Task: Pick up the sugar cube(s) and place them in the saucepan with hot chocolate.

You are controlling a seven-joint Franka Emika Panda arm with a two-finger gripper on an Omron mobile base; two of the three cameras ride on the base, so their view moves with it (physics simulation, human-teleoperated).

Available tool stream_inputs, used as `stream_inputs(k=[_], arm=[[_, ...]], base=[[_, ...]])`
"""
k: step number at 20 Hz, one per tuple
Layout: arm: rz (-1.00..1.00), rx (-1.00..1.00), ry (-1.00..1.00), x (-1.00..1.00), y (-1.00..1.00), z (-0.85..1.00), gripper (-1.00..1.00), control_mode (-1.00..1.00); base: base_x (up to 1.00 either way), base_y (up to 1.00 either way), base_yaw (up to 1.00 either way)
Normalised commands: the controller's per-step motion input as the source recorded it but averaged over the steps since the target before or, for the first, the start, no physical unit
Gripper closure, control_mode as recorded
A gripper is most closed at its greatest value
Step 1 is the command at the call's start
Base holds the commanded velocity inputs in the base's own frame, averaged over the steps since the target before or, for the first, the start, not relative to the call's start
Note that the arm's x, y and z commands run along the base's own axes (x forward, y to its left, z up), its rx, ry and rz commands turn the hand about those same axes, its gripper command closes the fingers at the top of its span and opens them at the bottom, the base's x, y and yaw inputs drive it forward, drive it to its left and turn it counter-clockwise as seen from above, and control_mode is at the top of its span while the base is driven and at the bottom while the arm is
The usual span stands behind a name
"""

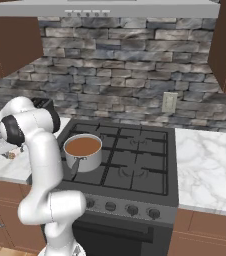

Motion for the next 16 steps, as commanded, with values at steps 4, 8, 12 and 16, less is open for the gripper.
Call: stream_inputs(k=[4,8,12,16], arm=[[0.0,0.0,0.05,-0.01,0.01,-0.23,-1.0,-1.0],[0.0,0.0,0.06,-0.13,0.02,-0.29,-1.0,-1.0],[0.0,0.0,0.01,-0.22,0.03,-0.26,-1.0,-1.0],[0.0,0.0,0.01,-0.26,0.02,-0.22,-1.0,-1.0]], base=[[0.0,0.0,0.0],[0.0,0.0,0.0],[0.0,0.0,0.0],[0.0,0.0,0.0]])
